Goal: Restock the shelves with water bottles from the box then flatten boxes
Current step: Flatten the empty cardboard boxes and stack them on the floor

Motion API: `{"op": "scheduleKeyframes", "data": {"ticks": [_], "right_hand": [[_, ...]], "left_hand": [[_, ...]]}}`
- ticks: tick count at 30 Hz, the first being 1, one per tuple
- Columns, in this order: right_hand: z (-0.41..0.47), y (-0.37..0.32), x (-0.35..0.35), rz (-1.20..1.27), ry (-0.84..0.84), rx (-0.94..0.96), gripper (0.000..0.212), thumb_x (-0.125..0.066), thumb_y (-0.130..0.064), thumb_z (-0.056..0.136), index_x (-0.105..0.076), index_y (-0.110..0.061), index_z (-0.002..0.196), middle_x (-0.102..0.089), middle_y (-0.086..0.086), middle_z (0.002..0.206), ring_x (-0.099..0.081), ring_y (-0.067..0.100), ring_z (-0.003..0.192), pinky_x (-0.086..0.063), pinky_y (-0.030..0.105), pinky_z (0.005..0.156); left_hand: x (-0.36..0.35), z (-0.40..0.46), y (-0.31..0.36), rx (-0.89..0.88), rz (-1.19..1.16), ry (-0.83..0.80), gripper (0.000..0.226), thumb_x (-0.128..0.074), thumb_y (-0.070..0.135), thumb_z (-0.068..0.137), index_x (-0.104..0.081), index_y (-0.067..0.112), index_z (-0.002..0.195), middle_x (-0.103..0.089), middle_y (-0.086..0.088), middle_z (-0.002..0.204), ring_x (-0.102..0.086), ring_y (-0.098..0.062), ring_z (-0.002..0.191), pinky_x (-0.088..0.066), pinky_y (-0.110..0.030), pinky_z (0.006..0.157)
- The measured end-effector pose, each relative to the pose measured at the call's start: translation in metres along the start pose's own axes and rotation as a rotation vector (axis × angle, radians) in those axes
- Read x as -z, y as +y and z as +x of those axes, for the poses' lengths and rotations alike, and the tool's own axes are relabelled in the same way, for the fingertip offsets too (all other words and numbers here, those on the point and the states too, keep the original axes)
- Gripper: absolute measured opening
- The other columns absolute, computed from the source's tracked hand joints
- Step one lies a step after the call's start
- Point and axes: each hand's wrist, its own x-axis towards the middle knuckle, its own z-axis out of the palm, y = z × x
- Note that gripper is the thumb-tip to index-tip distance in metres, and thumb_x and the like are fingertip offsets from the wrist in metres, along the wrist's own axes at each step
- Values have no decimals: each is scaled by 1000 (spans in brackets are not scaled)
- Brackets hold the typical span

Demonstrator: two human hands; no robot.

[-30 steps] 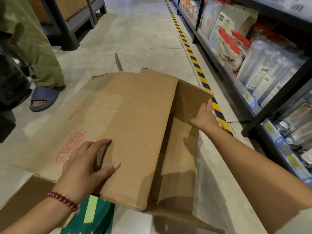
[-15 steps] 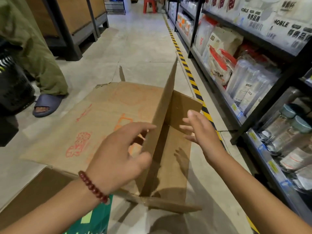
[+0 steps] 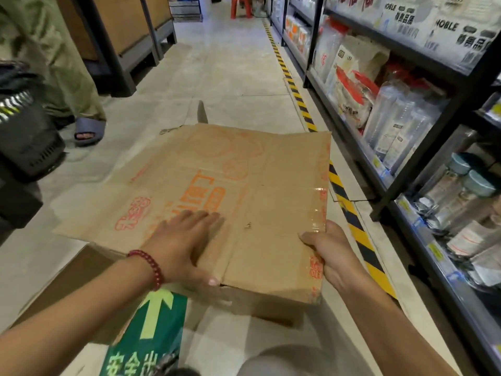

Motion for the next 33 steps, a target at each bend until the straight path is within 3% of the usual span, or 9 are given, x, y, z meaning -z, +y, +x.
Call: {"op": "scheduleKeyframes", "data": {"ticks": [4,8,12,15,18,20,25,29,33], "right_hand": [[-2,19,5,36,-6,-102,32,-48,6,91,-56,-10,118,-68,10,104,-66,26,90,-54,37,68],[-6,30,2,81,50,-106,30,-51,7,89,-58,-9,113,-67,12,103,-65,28,88,-52,36,65],[-8,33,5,68,67,-96,35,-53,5,88,-55,-10,120,-66,12,111,-65,30,93,-53,38,69],[-11,36,11,62,68,-109,35,-54,3,89,-54,-10,122,-66,12,112,-65,30,94,-53,38,70],[-14,40,13,66,66,-99,33,-54,3,90,-56,-9,120,-67,11,109,-66,28,92,-52,37,67],[-15,42,10,50,81,-78,30,-55,2,90,-58,-11,117,-68,8,106,-66,25,90,-50,35,64],[-9,41,-4,27,170,-22,27,-59,-3,90,-58,-16,113,-66,1,101,-64,20,88,-48,32,61],[1,37,-10,7,213,5,27,-61,-3,88,-62,-13,112,-69,5,100,-65,24,88,-50,34,67],[3,31,-10,-45,212,7,25,-61,-2,88,-63,-13,110,-70,7,100,-66,25,89,-52,35,70]], "left_hand": [[-16,-18,-23,105,-47,-45,143,-20,104,30,9,32,149,13,8,157,10,-17,145,-7,-45,118],[-24,-32,-36,40,43,-61,127,-47,92,51,12,35,147,20,13,151,15,-13,143,-2,-40,119],[-34,-46,-53,-25,121,15,121,-71,59,69,32,51,132,23,18,148,15,-5,137,-7,-41,118],[-46,-55,-74,-35,172,171,132,-83,40,63,28,58,133,3,10,155,-3,-14,140,-24,-53,109],[-58,-60,-95,6,213,272,139,-91,24,50,6,48,146,-23,1,153,-34,-27,135,-41,-61,93],[-64,-59,-107,-12,249,296,139,-91,14,47,-1,43,149,-28,-1,151,-38,-26,131,-43,-60,90],[-60,-42,-129,-89,191,337,136,-90,15,53,2,48,147,-26,-2,151,-34,-27,134,-42,-57,94],[-64,-25,-150,-174,199,383,128,-93,26,48,-15,38,149,-38,-16,147,-46,-38,127,-46,-53,93],[-65,-18,-179,-117,161,406,135,-91,43,45,-3,49,147,-36,-19,147,-44,-41,127,-42,-59,95]]}}
